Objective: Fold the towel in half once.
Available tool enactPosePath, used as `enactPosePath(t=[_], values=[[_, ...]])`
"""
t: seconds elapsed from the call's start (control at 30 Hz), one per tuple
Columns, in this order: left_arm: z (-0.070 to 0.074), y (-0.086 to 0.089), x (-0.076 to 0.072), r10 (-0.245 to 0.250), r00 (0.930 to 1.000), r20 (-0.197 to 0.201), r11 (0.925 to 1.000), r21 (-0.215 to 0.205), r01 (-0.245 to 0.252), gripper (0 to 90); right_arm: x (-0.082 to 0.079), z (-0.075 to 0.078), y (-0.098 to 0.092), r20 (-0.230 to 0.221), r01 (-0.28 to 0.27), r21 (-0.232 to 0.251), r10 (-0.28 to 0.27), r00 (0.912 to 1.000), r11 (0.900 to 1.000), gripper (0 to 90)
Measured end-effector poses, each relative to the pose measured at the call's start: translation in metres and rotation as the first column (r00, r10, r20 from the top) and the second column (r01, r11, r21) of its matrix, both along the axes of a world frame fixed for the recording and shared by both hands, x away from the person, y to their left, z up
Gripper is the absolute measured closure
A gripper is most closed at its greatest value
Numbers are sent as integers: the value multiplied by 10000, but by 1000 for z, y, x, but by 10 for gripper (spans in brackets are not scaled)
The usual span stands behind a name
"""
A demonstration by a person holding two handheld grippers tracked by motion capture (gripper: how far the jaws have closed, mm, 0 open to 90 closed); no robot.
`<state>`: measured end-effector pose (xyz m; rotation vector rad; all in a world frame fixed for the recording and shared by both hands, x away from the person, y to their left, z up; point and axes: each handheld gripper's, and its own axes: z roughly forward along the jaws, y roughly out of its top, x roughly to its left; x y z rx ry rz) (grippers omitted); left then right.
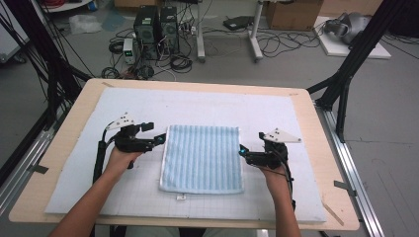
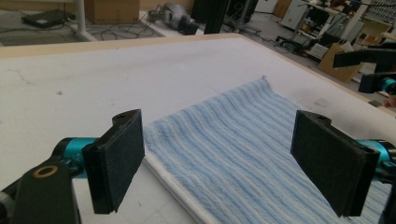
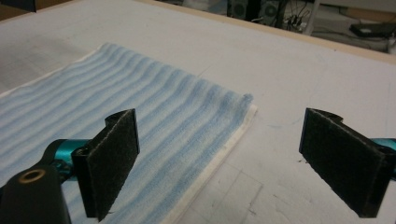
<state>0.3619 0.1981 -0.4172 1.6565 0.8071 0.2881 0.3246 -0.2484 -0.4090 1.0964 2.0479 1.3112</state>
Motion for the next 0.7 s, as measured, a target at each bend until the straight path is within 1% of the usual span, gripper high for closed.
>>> enactPosePath(t=[0.07,0.1,0.17,0.27,0.3,0.47,0.57,0.67,0.7], values=[[2,-1,-4,-15,9999,144,10000,52,15,179,-4,2,-2,143,-38,-51,38,9999,10000,114],[1,-1,-6,2,9998,174,10000,12,-2,180,-5,2,-3,254,-56,-127,59,9997,9999,114],[1,-1,-7,-25,9999,108,10000,52,25,180,-5,1,-5,179,10,-141,-7,9998,9999,114],[-2,2,-6,39,10000,3,10000,-88,-39,181,-4,0,-6,77,144,-5,-144,9999,9999,114],[-2,3,-5,78,10000,-4,9999,-104,-78,182,-3,0,-6,140,155,-78,-154,9998,9998,114],[-1,4,-6,126,9999,-25,9999,-80,-126,183,0,-3,-6,-24,130,-304,-131,9999,9995,114],[-2,5,-6,184,9998,-50,9998,51,-184,183,1,-4,-5,-126,163,-319,-167,9998,9994,114],[-3,5,-5,262,9996,-59,9997,26,-262,186,0,-5,-4,-169,144,-347,-150,9997,9993,114],[-3,5,-4,242,9997,-66,9997,49,-242,188,0,-5,-5,-116,113,-372,-117,9999,9992,114]])
